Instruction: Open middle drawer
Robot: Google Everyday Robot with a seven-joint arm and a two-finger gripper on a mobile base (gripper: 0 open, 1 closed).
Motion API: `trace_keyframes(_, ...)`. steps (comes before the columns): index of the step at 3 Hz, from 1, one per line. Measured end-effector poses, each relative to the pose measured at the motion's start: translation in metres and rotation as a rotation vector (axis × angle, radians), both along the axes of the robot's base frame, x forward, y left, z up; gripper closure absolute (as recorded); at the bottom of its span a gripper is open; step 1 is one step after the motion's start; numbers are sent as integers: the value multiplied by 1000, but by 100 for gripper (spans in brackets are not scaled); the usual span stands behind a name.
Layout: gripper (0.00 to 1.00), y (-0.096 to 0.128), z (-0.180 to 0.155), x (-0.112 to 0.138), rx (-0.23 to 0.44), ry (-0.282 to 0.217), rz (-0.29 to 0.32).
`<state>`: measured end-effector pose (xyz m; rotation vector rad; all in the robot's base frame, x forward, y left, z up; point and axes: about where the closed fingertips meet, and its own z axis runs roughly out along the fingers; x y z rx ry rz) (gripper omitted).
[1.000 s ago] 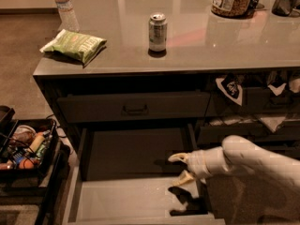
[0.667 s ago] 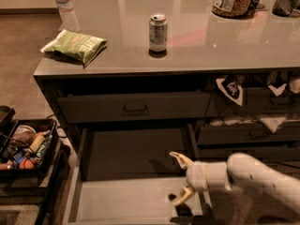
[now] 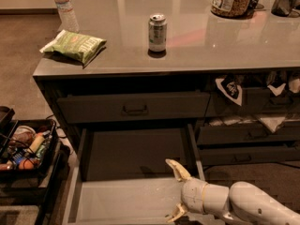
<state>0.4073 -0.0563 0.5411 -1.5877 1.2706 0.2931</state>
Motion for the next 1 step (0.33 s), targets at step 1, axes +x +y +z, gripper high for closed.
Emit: trace_keyframes(1,0,0,0,0,0,0,0)
